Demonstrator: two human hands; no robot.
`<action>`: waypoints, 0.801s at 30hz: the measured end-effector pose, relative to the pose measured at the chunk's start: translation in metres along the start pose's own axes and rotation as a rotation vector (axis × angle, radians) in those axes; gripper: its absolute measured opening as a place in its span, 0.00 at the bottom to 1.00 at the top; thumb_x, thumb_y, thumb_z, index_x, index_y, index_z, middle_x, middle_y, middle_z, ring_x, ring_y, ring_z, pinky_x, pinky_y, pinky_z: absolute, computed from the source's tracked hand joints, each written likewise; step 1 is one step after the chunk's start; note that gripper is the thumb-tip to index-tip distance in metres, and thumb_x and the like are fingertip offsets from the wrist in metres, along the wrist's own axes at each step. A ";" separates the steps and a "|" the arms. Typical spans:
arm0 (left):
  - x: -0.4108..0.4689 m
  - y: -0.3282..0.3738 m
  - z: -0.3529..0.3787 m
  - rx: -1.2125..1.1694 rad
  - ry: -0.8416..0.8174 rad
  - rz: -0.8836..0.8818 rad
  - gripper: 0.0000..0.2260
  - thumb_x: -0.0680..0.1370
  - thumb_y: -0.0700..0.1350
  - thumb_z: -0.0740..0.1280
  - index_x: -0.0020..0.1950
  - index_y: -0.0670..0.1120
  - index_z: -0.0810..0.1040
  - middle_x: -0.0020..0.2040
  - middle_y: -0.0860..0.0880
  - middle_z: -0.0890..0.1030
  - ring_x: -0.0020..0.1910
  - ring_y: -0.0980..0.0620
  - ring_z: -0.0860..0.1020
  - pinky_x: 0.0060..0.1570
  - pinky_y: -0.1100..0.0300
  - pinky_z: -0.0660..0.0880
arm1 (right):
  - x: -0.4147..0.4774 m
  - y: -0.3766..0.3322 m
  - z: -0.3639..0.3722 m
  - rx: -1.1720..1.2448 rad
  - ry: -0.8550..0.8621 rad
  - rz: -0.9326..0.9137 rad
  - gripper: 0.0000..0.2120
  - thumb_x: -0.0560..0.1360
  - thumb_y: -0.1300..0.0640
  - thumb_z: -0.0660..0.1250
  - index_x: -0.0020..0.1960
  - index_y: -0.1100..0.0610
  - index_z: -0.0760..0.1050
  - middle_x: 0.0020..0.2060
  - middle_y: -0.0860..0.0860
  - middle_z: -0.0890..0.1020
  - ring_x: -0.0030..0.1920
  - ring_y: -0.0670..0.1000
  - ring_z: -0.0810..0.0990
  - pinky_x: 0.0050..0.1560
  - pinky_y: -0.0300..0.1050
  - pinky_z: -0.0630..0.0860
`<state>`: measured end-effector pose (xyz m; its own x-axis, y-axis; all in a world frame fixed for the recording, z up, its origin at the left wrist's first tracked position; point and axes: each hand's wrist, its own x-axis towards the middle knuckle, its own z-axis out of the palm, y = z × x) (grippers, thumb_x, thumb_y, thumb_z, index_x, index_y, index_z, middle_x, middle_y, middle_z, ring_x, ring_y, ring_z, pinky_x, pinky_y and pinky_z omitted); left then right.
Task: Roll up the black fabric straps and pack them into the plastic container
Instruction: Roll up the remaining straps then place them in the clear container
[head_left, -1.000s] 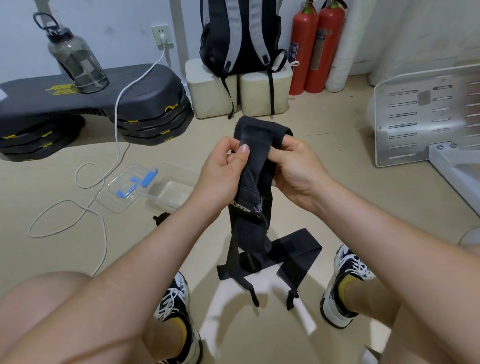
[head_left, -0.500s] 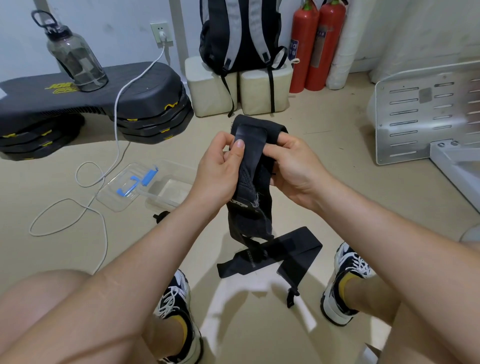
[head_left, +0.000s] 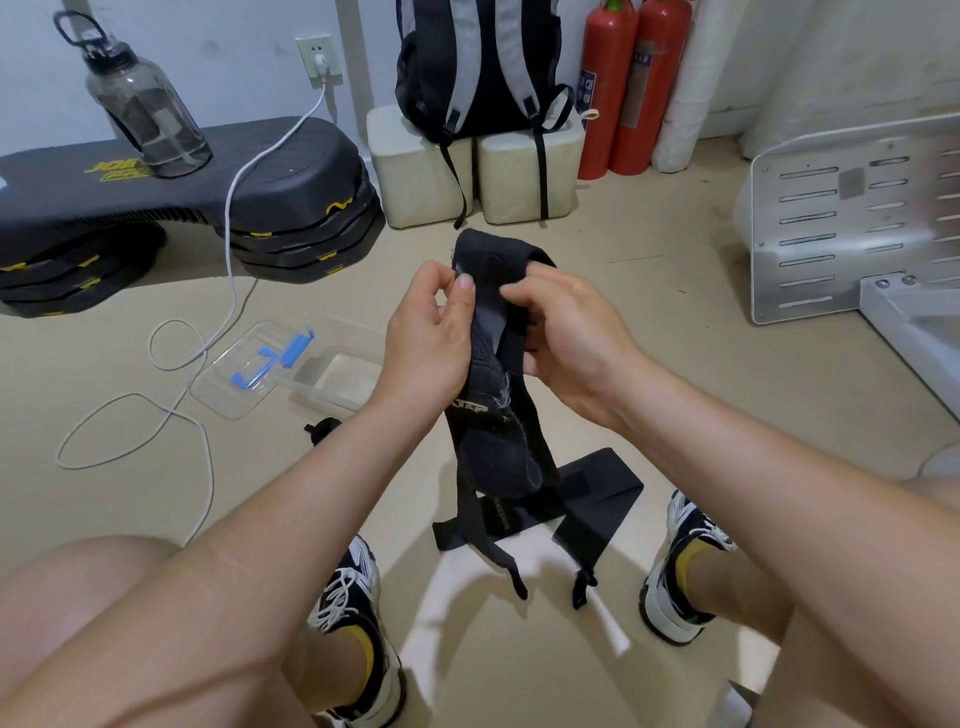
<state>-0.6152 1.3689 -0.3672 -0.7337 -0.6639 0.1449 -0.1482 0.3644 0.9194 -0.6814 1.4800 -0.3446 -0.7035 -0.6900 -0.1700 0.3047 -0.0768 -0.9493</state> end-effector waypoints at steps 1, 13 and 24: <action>0.000 0.000 0.000 0.012 0.009 0.005 0.12 0.83 0.51 0.59 0.48 0.43 0.70 0.35 0.41 0.74 0.33 0.43 0.73 0.36 0.46 0.73 | -0.001 0.000 0.001 -0.012 0.001 -0.008 0.08 0.81 0.62 0.61 0.54 0.62 0.78 0.49 0.60 0.83 0.49 0.56 0.83 0.49 0.52 0.76; -0.006 0.011 -0.004 -0.281 -0.362 -0.264 0.09 0.76 0.50 0.72 0.46 0.48 0.74 0.37 0.48 0.84 0.34 0.51 0.83 0.32 0.58 0.78 | 0.013 0.000 -0.007 -0.124 0.368 -0.155 0.10 0.83 0.60 0.60 0.49 0.53 0.79 0.49 0.57 0.85 0.51 0.58 0.85 0.54 0.61 0.81; -0.044 -0.061 -0.002 -0.022 -1.152 -0.496 0.11 0.72 0.37 0.75 0.53 0.47 0.83 0.50 0.52 0.86 0.50 0.56 0.82 0.54 0.63 0.76 | 0.029 -0.043 -0.046 0.137 0.645 -0.235 0.10 0.83 0.61 0.60 0.48 0.55 0.77 0.49 0.57 0.83 0.56 0.63 0.82 0.53 0.64 0.81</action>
<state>-0.5724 1.3745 -0.4285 -0.7566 0.2334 -0.6109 -0.5706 0.2207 0.7910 -0.7444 1.4962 -0.3207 -0.9884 -0.0827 -0.1275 0.1463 -0.2909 -0.9455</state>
